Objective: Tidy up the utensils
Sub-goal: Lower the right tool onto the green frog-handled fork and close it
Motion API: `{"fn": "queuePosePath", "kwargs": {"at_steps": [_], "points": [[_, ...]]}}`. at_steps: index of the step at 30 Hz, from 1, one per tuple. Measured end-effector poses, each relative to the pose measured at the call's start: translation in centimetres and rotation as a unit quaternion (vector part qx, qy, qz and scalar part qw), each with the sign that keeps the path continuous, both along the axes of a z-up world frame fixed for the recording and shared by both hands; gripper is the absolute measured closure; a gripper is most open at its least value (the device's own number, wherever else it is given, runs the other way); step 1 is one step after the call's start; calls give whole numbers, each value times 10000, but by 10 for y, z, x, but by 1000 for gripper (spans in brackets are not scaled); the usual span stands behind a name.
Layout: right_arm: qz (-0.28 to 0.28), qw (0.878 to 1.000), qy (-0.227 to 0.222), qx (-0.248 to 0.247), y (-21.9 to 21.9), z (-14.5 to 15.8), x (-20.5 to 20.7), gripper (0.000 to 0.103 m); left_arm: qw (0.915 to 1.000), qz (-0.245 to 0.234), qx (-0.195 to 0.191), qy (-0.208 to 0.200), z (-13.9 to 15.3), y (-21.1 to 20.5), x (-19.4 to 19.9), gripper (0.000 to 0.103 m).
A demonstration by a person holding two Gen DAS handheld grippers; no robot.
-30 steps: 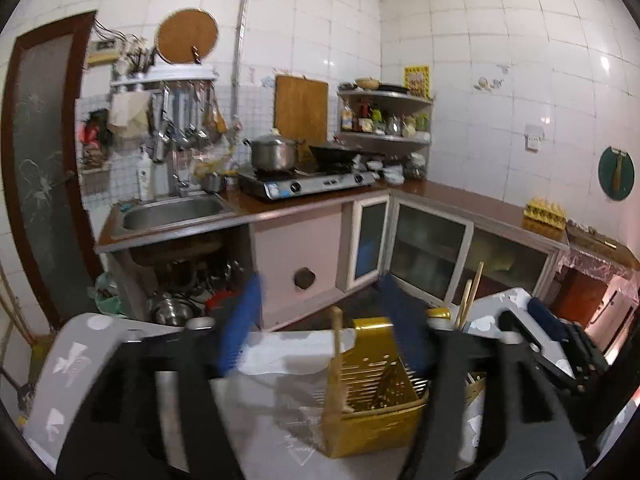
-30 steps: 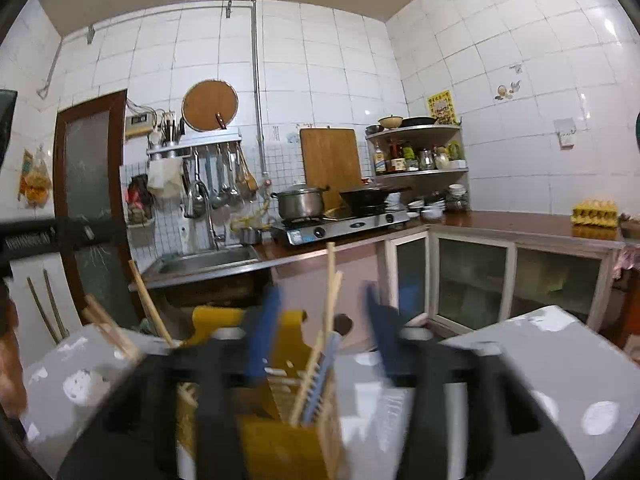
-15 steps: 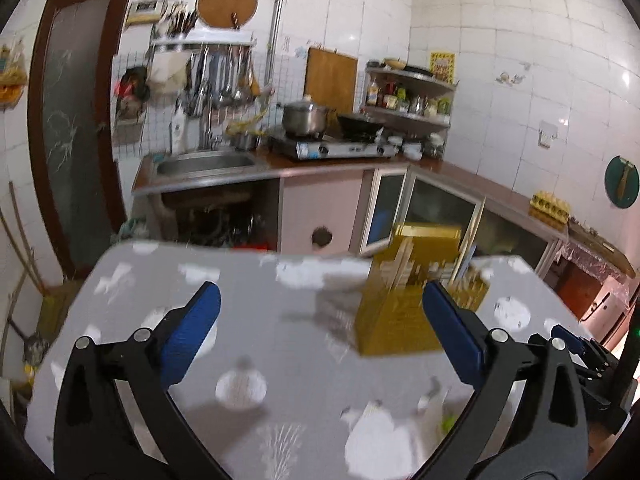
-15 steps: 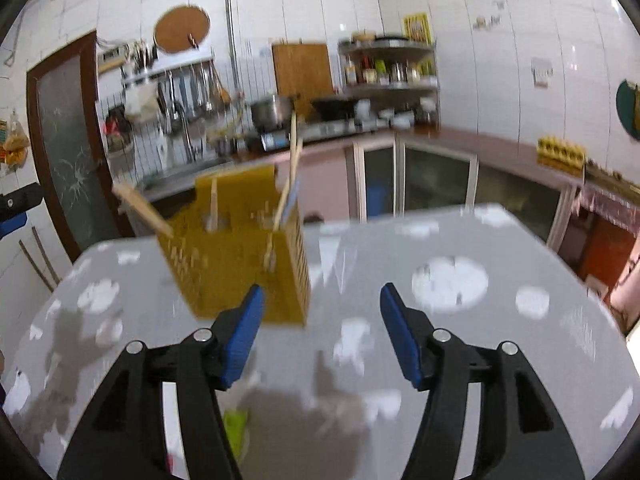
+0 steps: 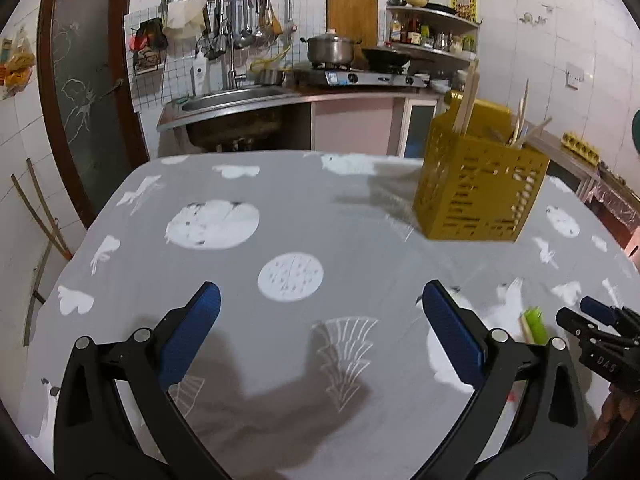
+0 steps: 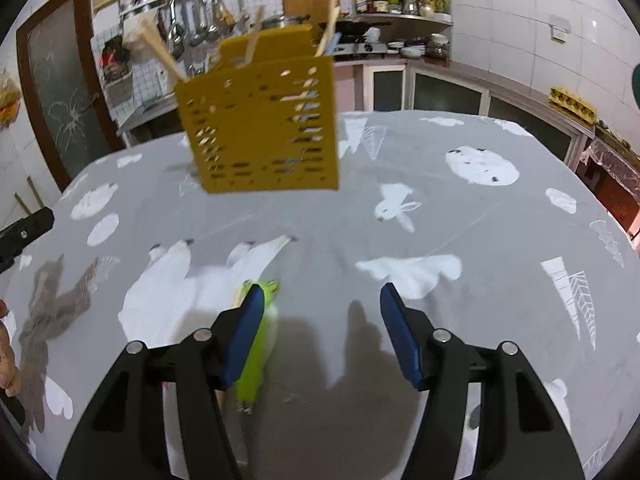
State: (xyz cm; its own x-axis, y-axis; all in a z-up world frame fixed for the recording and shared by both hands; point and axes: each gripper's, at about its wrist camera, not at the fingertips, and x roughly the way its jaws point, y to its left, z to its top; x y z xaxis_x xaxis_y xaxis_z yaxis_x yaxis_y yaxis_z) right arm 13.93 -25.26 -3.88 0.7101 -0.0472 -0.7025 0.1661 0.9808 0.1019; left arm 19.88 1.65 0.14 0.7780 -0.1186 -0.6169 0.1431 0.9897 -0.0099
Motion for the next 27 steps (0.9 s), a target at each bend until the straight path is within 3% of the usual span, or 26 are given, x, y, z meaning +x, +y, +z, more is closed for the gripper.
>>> {"fn": "queuePosePath", "kwargs": {"at_steps": [6, 8, 18, 27], "points": [[159, 9989, 396, -194, 22, -8, 10, 46, 9999, -32, 121, 81, -10, -3, -4, 5], [193, 9983, 504, -222, 24, -10, 13, 58, 9998, -38, 161, 88, -10, -5, -5, 5], [301, 9965, 781, -53, 26, -17, 32, 84, 9996, -120, 100, 249, -9, -23, -8, 5], [111, 9979, 641, 52, -17, -7, 16, 87, 9984, -372, -79, 430, -13, -69, -16, 5]]}}
